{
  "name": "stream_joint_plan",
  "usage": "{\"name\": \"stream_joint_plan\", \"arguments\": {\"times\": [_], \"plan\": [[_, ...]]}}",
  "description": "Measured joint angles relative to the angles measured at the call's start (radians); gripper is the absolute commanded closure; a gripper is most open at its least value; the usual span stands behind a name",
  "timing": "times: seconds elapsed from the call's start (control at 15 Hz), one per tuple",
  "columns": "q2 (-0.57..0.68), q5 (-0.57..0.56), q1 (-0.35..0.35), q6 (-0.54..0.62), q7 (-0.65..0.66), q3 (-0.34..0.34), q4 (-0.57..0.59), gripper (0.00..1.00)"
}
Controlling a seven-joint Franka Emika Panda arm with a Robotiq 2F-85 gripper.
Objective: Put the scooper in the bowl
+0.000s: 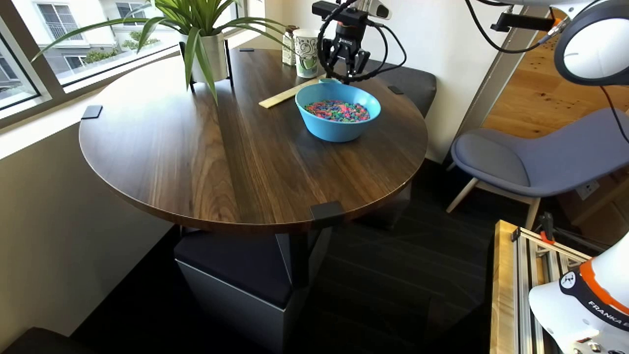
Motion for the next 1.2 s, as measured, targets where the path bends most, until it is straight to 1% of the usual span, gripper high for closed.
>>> {"name": "stream_joint_plan", "arguments": {"times": [0.2, 0.27, 0.33, 0.53, 0.67, 0.93, 1.2], "plan": [[0.011, -0.001, -0.001, -0.003, 0.000, 0.000, 0.021, 0.95], [0.012, -0.003, -0.002, -0.007, 0.000, -0.001, 0.029, 0.97], [0.012, -0.004, -0.004, -0.011, 0.000, -0.001, 0.035, 0.94], [0.006, -0.009, -0.011, -0.036, -0.013, -0.007, 0.059, 0.94], [-0.022, -0.025, -0.013, -0.047, -0.043, -0.014, 0.061, 0.94], [-0.129, -0.085, -0.008, -0.044, -0.139, -0.024, 0.043, 0.94], [-0.265, -0.127, 0.033, 0.003, -0.194, -0.020, -0.040, 0.94]]}}
